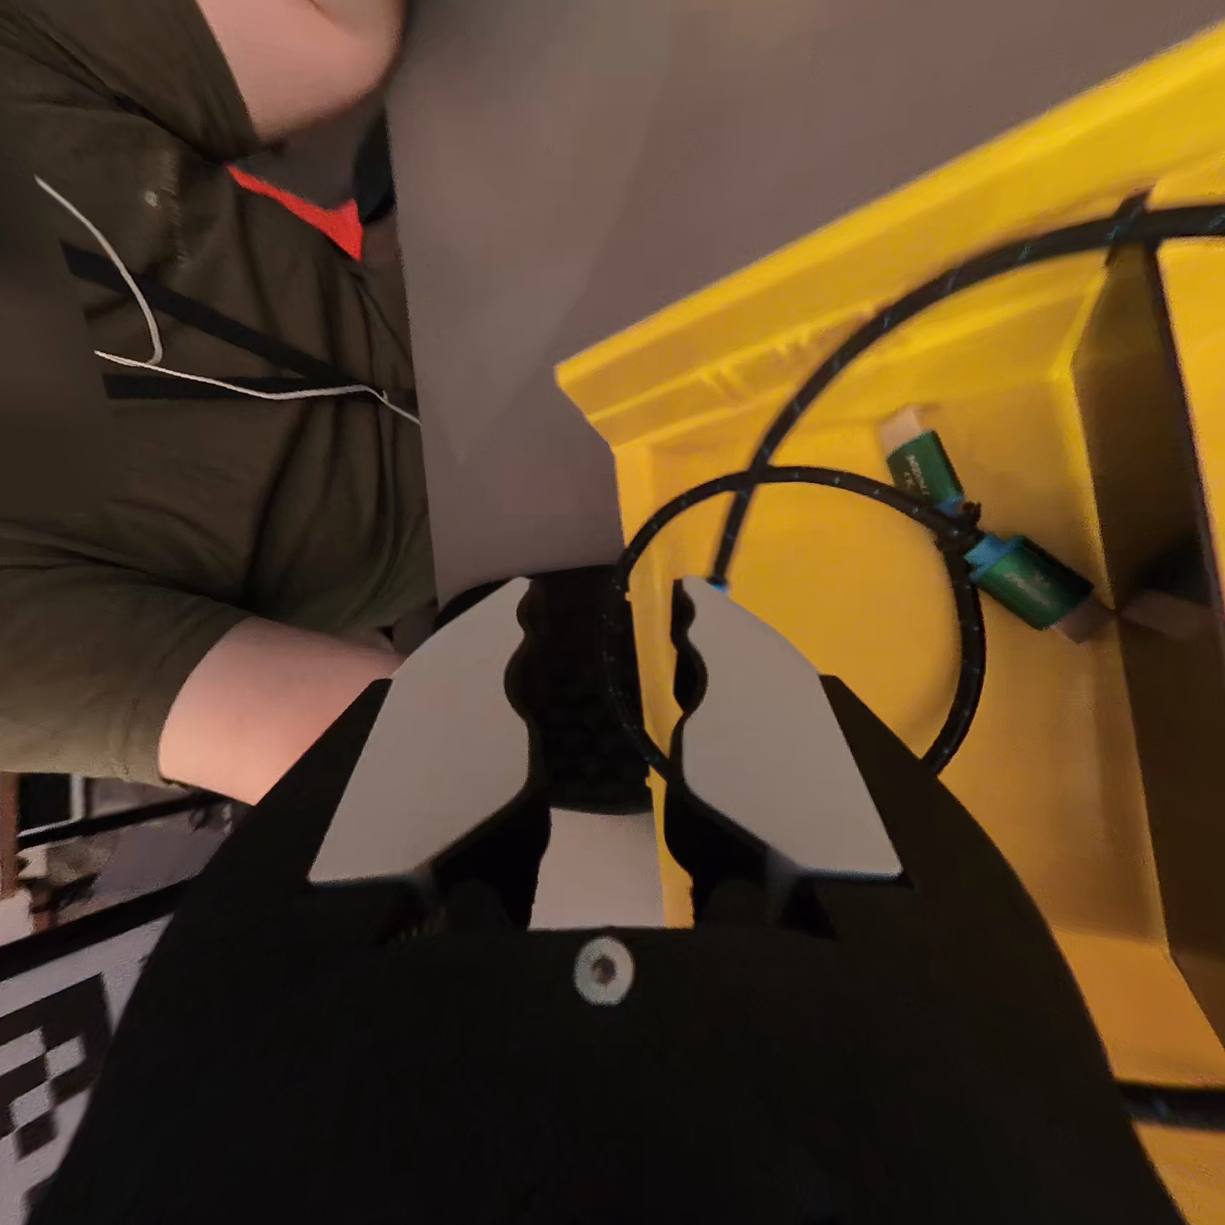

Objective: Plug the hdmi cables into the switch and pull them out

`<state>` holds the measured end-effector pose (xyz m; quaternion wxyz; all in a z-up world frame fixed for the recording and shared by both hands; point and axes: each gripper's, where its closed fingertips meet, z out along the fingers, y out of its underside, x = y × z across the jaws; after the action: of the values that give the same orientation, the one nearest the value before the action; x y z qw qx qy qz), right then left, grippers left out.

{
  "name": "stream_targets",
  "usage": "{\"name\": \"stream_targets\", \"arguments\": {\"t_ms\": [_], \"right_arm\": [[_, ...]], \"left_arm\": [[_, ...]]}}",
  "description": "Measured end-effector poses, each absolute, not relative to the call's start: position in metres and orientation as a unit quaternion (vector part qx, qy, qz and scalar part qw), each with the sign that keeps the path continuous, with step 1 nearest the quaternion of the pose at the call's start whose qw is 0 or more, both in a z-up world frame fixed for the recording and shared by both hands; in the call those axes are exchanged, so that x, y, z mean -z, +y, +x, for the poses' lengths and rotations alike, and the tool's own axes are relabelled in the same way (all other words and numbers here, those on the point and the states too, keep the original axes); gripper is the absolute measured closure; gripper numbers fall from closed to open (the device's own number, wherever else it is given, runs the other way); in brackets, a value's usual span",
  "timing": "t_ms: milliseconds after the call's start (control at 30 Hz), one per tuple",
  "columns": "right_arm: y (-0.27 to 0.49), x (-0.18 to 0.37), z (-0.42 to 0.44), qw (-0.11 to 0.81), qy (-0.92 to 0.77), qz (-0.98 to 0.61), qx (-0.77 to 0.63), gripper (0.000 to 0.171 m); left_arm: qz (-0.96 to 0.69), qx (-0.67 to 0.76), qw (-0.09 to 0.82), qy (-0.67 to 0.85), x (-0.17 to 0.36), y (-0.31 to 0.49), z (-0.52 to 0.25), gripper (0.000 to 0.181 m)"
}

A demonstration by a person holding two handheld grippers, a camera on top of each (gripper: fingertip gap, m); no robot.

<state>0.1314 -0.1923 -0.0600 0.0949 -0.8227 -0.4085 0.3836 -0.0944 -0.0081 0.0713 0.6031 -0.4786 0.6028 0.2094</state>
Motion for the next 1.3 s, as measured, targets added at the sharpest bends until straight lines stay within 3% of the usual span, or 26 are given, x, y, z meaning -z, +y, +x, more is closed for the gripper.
{"name": "stream_targets", "arguments": {"t_ms": [133, 400, 633, 800, 933, 1133, 1300], "right_arm": [[-0.188, 0.038, 0.143, 0.182, -0.408, -0.820, -0.357, 0.133], [-0.083, -0.011, 0.205, 0.448, -0.320, -0.832, -0.067, 0.134], [-0.054, -0.036, 0.179, 0.521, -0.361, -0.773, 0.001, 0.136], [-0.066, -0.087, 0.077, 0.612, -0.463, -0.640, -0.015, 0.134], [-0.080, -0.092, -0.001, 0.636, -0.531, -0.559, -0.010, 0.133], [-0.104, -0.109, -0.059, 0.652, -0.497, -0.540, -0.190, 0.130], [-0.111, -0.088, -0.055, 0.658, -0.608, -0.443, 0.038, 0.137]], "left_arm": [[-0.479, -0.209, 0.604, 0.602, -0.072, -0.008, -0.095, 0.167], [-0.476, -0.210, 0.615, 0.592, -0.076, -0.006, -0.096, 0.167], [-0.494, -0.221, 0.607, 0.581, -0.072, 0.002, -0.103, 0.167], [-0.493, -0.190, 0.603, 0.598, -0.066, -0.003, -0.095, 0.167], [-0.450, -0.062, 0.603, 0.656, -0.057, -0.037, -0.067, 0.167], [-0.372, 0.022, 0.626, 0.685, -0.068, -0.078, -0.052, 0.165], [-0.350, 0.029, 0.602, 0.717, -0.058, -0.091, -0.051, 0.165]]}}
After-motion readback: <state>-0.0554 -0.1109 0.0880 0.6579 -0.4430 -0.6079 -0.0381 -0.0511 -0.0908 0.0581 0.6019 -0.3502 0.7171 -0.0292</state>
